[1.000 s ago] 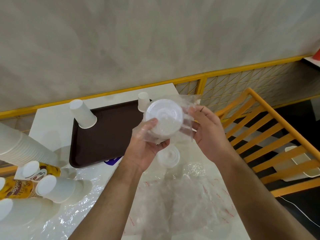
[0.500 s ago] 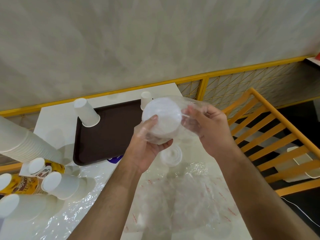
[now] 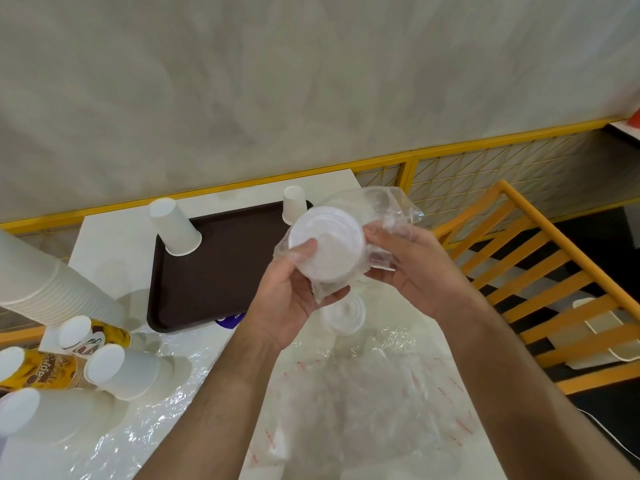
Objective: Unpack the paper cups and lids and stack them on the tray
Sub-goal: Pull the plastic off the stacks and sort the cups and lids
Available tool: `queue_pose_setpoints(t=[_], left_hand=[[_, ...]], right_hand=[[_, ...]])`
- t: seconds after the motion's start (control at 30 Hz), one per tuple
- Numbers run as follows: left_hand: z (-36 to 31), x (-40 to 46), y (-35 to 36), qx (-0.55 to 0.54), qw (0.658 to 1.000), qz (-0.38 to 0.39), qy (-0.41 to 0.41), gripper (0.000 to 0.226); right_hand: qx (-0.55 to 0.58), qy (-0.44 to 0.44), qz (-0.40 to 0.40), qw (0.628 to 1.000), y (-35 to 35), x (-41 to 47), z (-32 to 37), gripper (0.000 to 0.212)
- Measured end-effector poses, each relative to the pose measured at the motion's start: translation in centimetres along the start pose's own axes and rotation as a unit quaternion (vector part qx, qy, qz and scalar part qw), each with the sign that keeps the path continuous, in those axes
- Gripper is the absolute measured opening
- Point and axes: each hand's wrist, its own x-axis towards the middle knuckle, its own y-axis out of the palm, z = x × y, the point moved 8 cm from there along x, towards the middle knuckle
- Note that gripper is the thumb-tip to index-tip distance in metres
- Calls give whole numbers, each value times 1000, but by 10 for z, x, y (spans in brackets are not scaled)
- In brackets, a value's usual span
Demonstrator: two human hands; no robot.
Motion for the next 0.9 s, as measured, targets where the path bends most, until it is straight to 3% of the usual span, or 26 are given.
queue_pose_setpoints(t=[0.17,0.3,0.43,0.57,0.67,0.8,0.9], left_hand=[[-1,-3,-6,114,993,-26,7,45],[0,-12,-34,101,992,-75,-20,39],[1,-24,-81,48,980,-191,-19,36],[-1,-34,-103,19,976,-218,-3,37],[2,-37,-104,24,979,-202,-12,40],[11,-42,-103,45,982,-182,-30,46],[16,-44,-104,59,983,-172,-39,43]], right_hand=[[5,-12,-12,1000,-3,-6,-9,2],[55,30,-65,996,-24,-15,-35,4],[-46,117,-123,984,-51,-35,-86,5],[-188,159,-133,960,-55,-58,-135,14],[-291,206,-142,923,-53,-78,-172,41],[-335,247,-160,895,-55,-94,-192,87],[-340,252,-204,883,-59,-98,-183,109]])
